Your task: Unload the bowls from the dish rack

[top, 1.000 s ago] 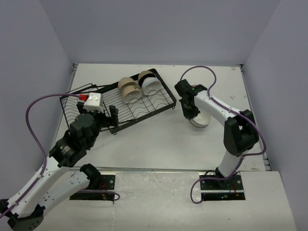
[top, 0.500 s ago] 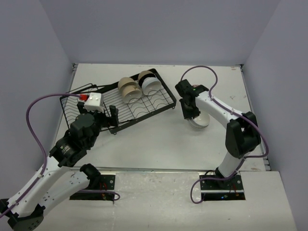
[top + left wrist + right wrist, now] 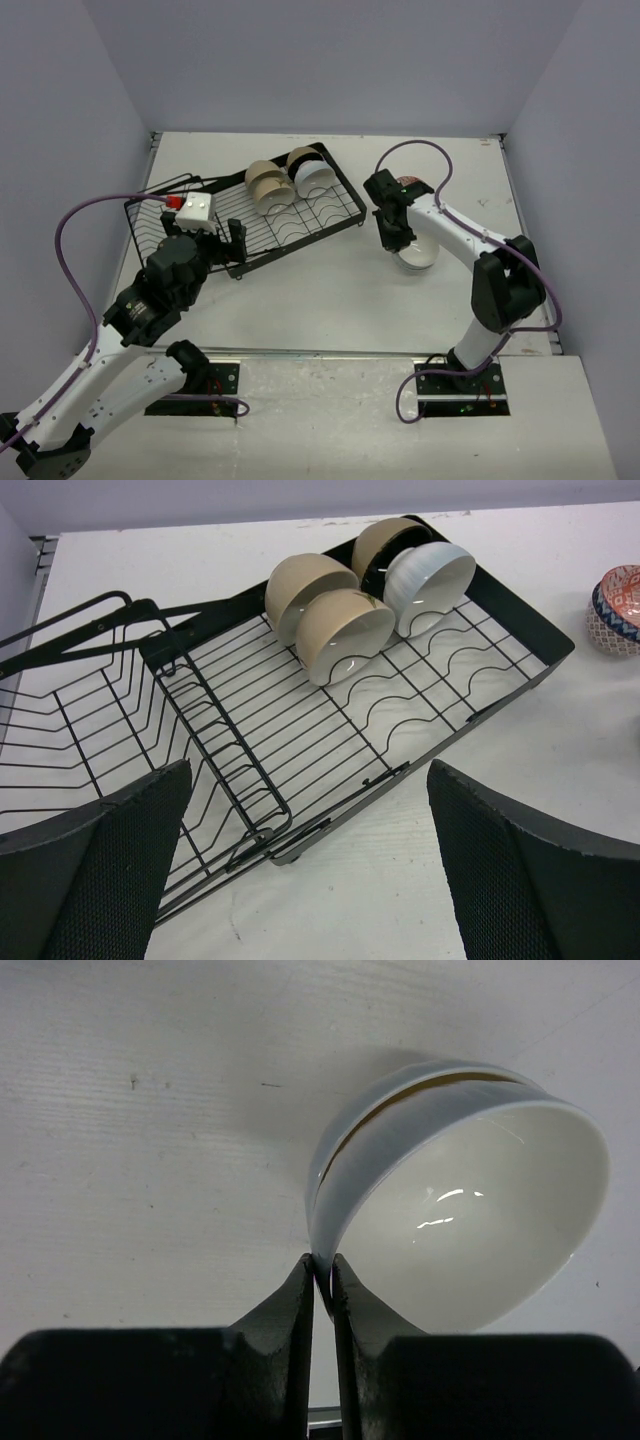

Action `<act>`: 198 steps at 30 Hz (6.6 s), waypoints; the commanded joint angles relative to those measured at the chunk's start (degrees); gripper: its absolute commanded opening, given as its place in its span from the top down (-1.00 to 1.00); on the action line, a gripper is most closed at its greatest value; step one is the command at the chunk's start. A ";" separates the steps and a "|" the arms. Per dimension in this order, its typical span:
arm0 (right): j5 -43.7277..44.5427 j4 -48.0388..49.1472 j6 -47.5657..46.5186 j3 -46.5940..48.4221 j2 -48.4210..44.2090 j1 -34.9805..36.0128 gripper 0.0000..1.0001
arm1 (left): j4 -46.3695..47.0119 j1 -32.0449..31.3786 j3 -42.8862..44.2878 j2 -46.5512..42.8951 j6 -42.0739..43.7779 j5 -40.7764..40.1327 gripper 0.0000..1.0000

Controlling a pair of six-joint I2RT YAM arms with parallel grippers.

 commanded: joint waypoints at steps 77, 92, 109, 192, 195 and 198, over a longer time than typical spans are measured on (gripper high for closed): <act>-8.59 18.58 2.05 -19.91 -52.87 0.08 -0.98 | 6.98 0.58 32.30 58.15 -25.20 -7.35 -1.00; -10.69 20.33 1.08 -21.31 -53.75 0.08 -0.98 | 37.03 4.71 -0.14 43.53 -79.18 -7.50 -1.00; -14.56 21.39 0.64 -22.63 -55.77 0.08 -0.98 | 63.41 12.44 -2.53 60.32 -79.56 -1.71 -0.85; -19.84 23.50 -0.42 -24.65 -59.72 1.13 -0.97 | 89.08 7.17 -3.93 62.96 -58.46 -7.60 1.00; -20.01 23.59 -0.42 -24.65 -59.55 1.13 -0.98 | 88.99 6.90 -4.36 62.43 -58.63 -7.33 1.00; -20.01 23.50 -0.42 -24.66 -59.46 1.05 -0.98 | 87.76 6.64 -4.63 62.26 -59.24 -7.60 1.00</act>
